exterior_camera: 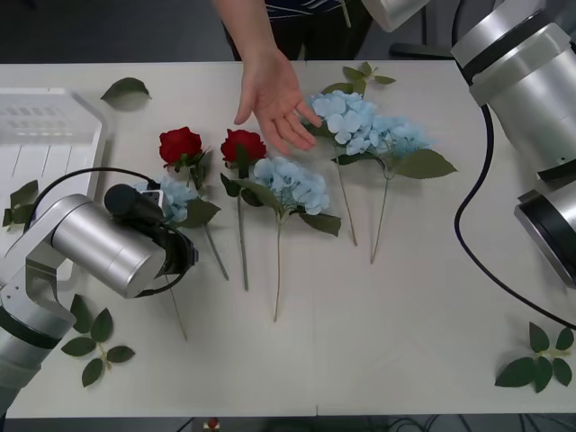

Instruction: Place the red flowers into the right box and the blue flowers into the left box. If a person shows an open palm, hand one flower to the person first, then continue sorting.

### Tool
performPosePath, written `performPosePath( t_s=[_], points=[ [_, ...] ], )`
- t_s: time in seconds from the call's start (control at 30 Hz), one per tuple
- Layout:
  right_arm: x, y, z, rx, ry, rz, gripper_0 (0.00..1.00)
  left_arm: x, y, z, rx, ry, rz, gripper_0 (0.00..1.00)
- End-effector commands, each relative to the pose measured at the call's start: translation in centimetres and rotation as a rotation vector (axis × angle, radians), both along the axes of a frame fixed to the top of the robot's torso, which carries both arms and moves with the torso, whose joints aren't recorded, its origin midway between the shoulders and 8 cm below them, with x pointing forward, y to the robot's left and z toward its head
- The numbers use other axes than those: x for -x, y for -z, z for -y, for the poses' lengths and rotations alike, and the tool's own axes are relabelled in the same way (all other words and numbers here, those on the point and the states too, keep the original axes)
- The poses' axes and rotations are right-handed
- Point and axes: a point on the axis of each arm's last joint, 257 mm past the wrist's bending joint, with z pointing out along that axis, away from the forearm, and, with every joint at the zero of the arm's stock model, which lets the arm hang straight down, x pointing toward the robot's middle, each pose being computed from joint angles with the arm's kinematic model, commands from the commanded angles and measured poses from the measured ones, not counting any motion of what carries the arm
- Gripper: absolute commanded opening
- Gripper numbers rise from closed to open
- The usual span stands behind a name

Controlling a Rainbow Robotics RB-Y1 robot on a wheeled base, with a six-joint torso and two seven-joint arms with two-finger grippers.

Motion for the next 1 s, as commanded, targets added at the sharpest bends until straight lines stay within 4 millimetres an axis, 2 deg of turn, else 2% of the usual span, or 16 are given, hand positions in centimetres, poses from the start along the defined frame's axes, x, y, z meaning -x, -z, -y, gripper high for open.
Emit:
performPosePath(
  t_s=[0.03,1.0],
  points=[
    [1.2,-5.9,-1.7,-0.045,-0.026,0.093,0.0,-1.0,-1.5,0.4,0.002,-0.001,0.032,1.0],
    [1.0,-7.0,-0.4,-0.091,-0.012,0.098,0.0,-1.0,-1.5,0.4,0.002,-0.001,0.032,1.0]
  ],
)
